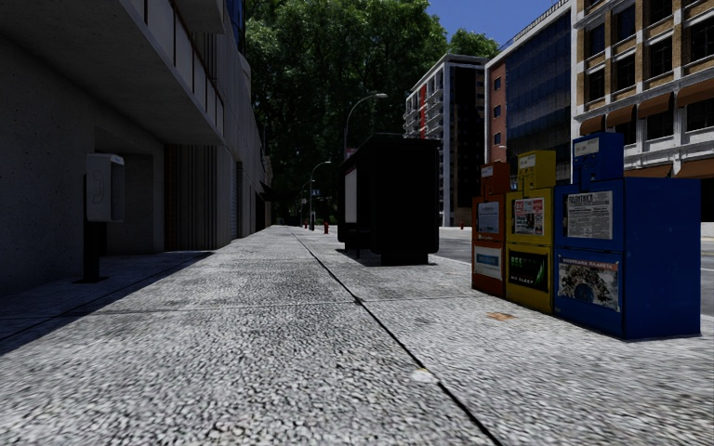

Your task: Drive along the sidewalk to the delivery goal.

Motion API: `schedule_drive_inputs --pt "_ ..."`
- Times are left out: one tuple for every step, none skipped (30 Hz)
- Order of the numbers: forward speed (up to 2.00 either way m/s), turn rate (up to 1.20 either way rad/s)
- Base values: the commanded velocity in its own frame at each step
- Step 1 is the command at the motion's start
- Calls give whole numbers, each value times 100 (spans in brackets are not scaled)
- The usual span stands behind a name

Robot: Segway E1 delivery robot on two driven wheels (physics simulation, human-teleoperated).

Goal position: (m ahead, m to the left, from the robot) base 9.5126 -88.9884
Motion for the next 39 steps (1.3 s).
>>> schedule_drive_inputs --pt "0 0" --pt "0 0" --pt "0 0" --pt "0 0" --pt "0 0" --pt "0 0" --pt "0 0" --pt "0 0" --pt "0 0" --pt "0 0" --pt "0 0" --pt "0 0" --pt "0 0" --pt "0 0" --pt "0 0" --pt "0 0" --pt "0 0" --pt "0 0" --pt "0 0" --pt "0 0" --pt "0 0" --pt "0 0" --pt "0 0" --pt "0 0" --pt "0 0" --pt "0 0" --pt "0 0" --pt "0 0" --pt "0 0" --pt "0 0" --pt "0 -2" --pt "0 -5" --pt "0 -11" --pt "0 -11" --pt "0 -21" --pt "0 -24" --pt "0 -24" --pt "0 -24" --pt "0 -24"
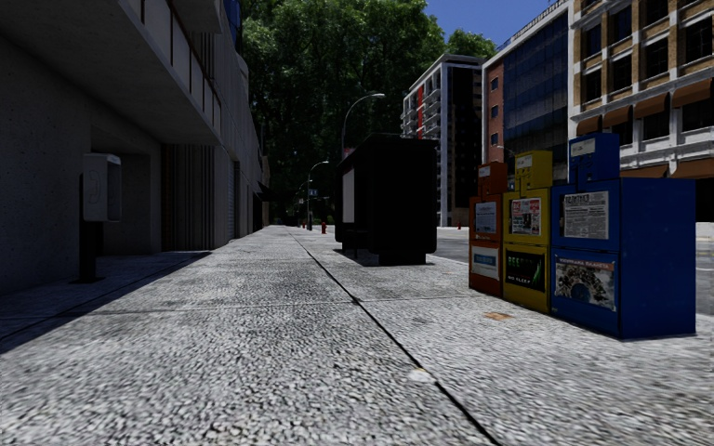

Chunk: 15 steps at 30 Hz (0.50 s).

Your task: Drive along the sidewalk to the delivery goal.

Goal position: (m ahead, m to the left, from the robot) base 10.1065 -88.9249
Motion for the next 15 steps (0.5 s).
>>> schedule_drive_inputs --pt "0 -25" --pt "0 -25" --pt "0 -25" --pt "0 -25" --pt "0 -25" --pt "0 -25" --pt "0 -25" --pt "0 -25" --pt "0 -27" --pt "0 -28" --pt "0 -28" --pt "0 -28" --pt "0 -28" --pt "0 -28" --pt "0 -28"
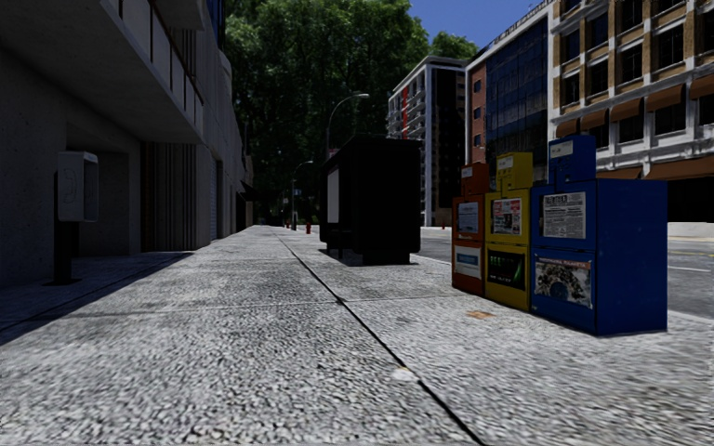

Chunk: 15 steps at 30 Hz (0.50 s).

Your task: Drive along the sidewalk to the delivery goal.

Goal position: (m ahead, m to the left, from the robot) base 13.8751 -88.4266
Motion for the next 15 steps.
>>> schedule_drive_inputs --pt "0 -28" --pt "0 -28" --pt "0 -30" --pt "0 -37" --pt "0 -37" --pt "0 -39" --pt "0 -40" --pt "0 -40" --pt "0 -40" --pt "0 -40" --pt "0 -42" --pt "0 -48" --pt "0 -48" --pt "0 -50" --pt "0 -50"
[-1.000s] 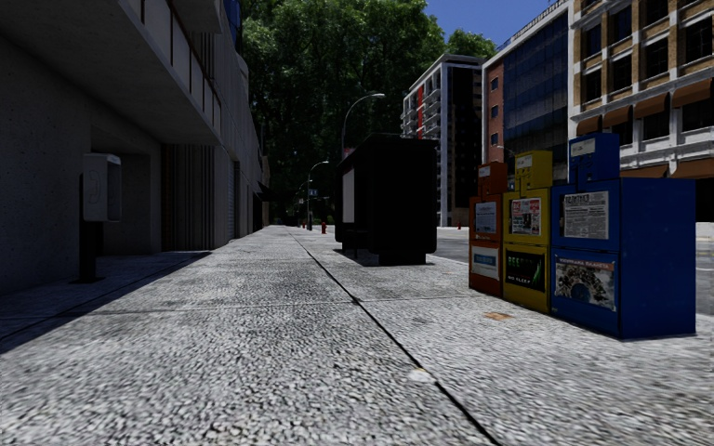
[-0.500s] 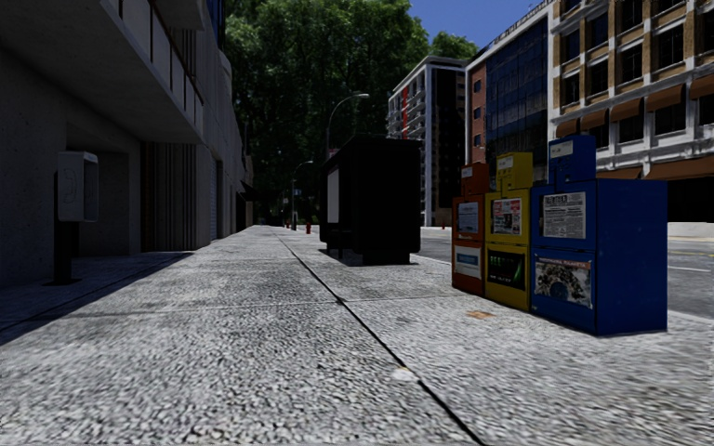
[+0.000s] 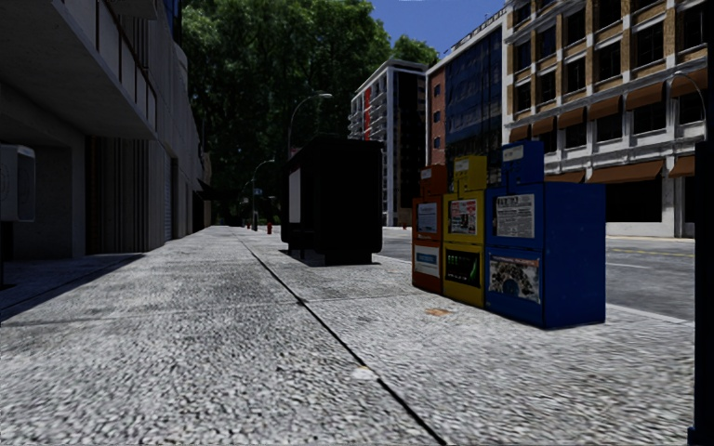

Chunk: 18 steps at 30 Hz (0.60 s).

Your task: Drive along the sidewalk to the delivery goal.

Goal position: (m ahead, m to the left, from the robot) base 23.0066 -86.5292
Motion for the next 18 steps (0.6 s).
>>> schedule_drive_inputs --pt "0 -51" --pt "0 -51" --pt "0 -51" --pt "0 -51" --pt "0 -51" --pt "0 -51" --pt "0 -51" --pt "0 -51" --pt "0 -51" --pt "0 -51" --pt "0 -51" --pt "0 -51" --pt "0 -51" --pt "0 -55" --pt "0 -58" --pt "0 -58" --pt "0 -60" --pt "0 -61"
